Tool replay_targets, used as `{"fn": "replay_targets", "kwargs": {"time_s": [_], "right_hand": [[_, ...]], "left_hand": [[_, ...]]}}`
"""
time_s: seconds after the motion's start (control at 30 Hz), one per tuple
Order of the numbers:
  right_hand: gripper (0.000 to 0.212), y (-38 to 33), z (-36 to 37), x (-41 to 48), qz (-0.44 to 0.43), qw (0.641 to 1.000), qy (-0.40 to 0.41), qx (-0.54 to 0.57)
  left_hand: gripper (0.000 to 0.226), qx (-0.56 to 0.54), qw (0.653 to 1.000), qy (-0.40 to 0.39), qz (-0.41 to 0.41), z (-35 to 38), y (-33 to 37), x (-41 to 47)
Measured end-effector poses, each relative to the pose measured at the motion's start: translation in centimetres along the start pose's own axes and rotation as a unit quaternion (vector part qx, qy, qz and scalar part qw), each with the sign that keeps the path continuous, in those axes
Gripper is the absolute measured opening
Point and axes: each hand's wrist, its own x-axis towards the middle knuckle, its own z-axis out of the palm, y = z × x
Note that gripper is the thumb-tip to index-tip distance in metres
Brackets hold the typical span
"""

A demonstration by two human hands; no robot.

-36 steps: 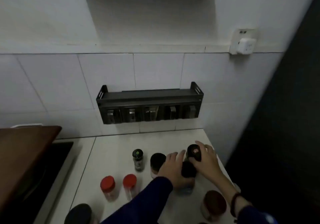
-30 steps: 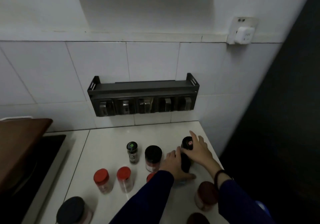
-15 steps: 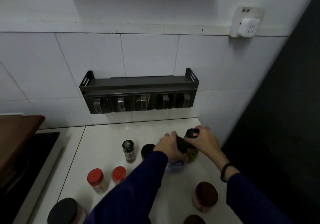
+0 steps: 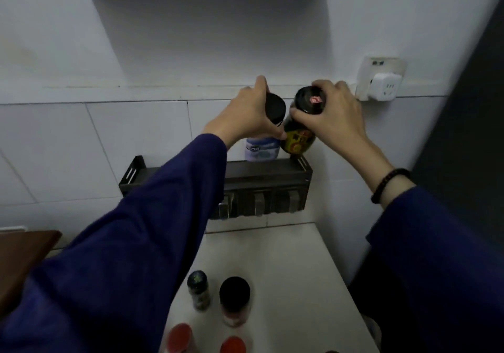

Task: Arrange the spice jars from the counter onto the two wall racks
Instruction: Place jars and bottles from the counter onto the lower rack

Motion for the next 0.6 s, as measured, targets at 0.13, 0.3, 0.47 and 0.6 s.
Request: {"fn": "replay_targets", "kwargs": {"time_s": [0.13, 0.3, 0.47, 0.6], "right_hand": [[0.063, 0.9, 3.5, 2.2, -0.015, 0.998, -0.063, -0.001], [0.051, 2.6, 7.1, 2.6, 0.008, 0.991, -0.131, 0.012], [0.045, 3.8, 8.2, 2.6, 0.027, 0.989, -0.142, 0.026], [0.054, 4.1, 7.6, 2.4, 0.038, 0.983, -0.171, 0.048]], "left_hand": [[0.081, -0.003, 1.000, -0.005, -0.017, 2.5, -2.8, 2.8], [0.082, -0.036, 0.998, -0.006, -0.050, 5.8, -5.8, 4.6], [0.091, -0.076, 0.995, -0.009, -0.059, 7.8, -7.4, 5.2], [0.096, -0.103, 0.993, -0.003, -0.053, 8.3, -7.2, 4.0]]}}
